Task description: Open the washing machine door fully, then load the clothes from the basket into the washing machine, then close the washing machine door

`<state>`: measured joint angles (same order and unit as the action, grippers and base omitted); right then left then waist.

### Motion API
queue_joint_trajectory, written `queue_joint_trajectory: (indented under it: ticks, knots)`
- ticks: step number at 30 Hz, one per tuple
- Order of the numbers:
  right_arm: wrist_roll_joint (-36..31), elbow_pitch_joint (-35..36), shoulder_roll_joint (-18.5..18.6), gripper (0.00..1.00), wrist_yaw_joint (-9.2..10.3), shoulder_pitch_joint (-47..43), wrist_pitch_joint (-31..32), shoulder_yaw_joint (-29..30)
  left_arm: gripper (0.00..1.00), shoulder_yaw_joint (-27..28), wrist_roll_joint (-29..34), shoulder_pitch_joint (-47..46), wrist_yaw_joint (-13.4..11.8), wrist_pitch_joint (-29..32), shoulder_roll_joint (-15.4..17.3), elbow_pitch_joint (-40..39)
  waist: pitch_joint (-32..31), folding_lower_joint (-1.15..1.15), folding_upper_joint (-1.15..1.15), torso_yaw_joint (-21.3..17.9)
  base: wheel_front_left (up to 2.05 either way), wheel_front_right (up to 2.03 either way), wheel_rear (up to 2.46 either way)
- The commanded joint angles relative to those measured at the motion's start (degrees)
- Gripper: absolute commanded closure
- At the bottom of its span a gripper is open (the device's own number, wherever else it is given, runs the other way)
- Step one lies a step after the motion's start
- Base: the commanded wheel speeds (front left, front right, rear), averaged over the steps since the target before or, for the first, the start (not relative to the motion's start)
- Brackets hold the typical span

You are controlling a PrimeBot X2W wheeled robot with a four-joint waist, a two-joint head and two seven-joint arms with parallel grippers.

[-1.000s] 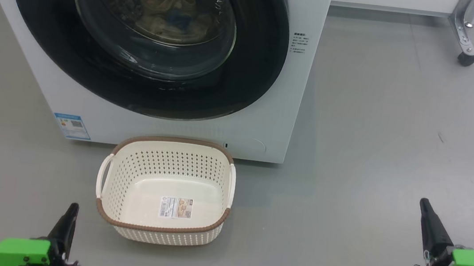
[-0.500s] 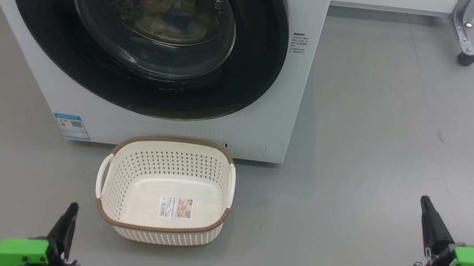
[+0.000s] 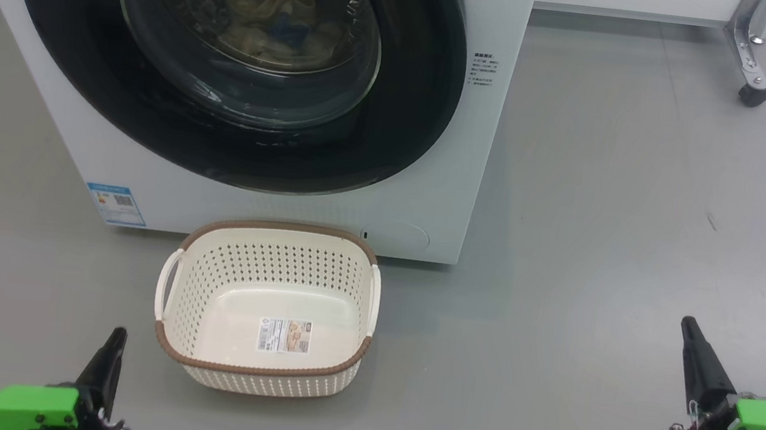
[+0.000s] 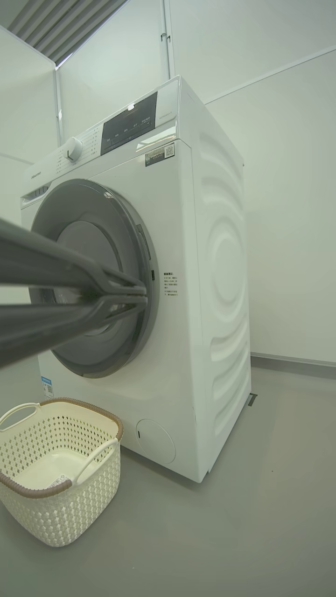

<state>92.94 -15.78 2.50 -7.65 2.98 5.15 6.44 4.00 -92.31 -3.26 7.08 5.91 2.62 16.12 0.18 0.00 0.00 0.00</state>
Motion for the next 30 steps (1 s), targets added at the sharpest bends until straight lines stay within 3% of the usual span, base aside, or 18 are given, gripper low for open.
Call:
queue_joint_trajectory:
  ticks: [1,30]
  knots:
    - [0.01,1.81,1.08,1.0,0.16,3.11,0.58,-0.87,1.0,2.24,-0.08,-2.91,0.41,0.36,0.49,-2.08,0.0,0.0,0.0,0.0,0.0,0.0,0.0]
    - [-0.27,1.79,0.84,1.0,0.16,3.14,0.85,-0.54,1.0,2.37,0.03,-2.92,0.41,0.46,0.4,-2.08,0.0,0.0,0.0,0.0,0.0,0.0,0.0]
